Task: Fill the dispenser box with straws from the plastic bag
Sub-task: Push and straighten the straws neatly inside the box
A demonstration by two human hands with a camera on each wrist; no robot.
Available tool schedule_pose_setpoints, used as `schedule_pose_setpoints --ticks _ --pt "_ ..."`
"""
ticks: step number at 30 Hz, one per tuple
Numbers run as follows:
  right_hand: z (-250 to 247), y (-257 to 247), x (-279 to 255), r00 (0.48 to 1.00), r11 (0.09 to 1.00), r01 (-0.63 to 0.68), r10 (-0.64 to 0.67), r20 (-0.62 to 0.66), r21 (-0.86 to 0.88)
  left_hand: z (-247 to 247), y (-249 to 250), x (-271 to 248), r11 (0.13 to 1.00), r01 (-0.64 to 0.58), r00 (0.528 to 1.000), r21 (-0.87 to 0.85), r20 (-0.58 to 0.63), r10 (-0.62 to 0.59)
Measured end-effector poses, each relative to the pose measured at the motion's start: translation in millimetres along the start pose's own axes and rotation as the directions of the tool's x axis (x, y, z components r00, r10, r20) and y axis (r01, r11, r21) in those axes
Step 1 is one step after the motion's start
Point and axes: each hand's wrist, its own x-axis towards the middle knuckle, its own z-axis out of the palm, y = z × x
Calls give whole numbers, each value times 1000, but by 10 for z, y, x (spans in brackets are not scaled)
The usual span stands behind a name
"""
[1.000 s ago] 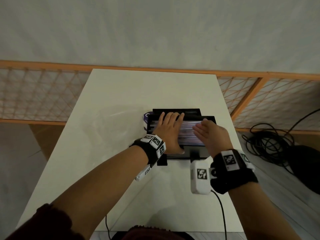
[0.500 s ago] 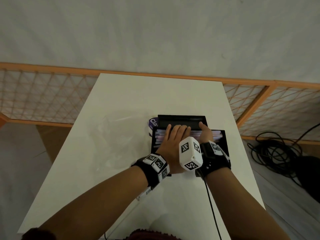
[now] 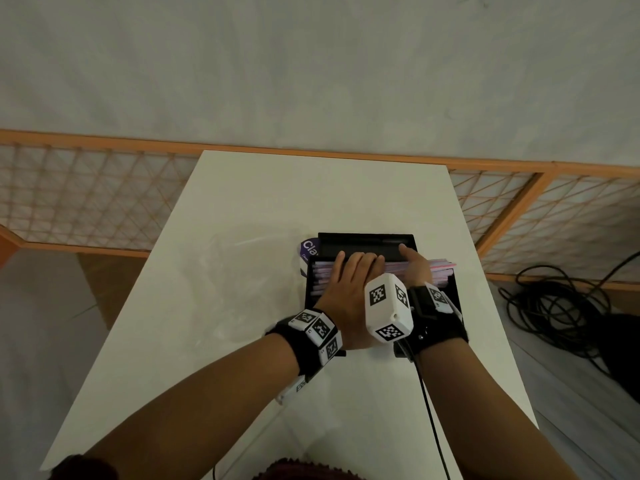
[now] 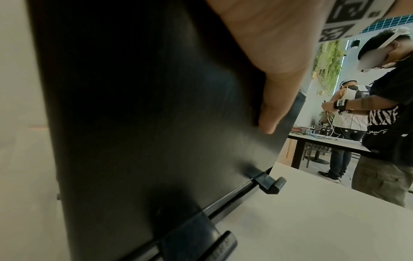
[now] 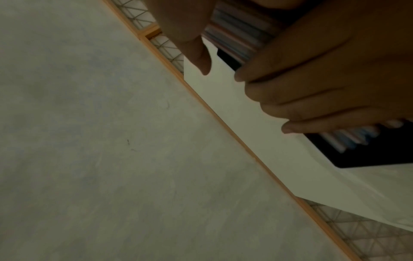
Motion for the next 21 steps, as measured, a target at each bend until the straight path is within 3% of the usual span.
schedule_pose_setpoints --ticks 4,8,11,21 --pt "-28 41 -31 996 994 -30 20 89 105 48 -8 2 1000 0 1000 -4 6 0" --pt "-63 43 -7 995 991 -54 43 92 125 32 23 -9 1000 24 999 9 32 -24" --pt "-68 47 -7 997 997 -55 53 49 51 -3 60 -31 1000 20 999 11 27 -20" --pt "-100 -5 -369 994 954 13 20 106 -301 -42 55 20 988 30 992 150 115 -48"
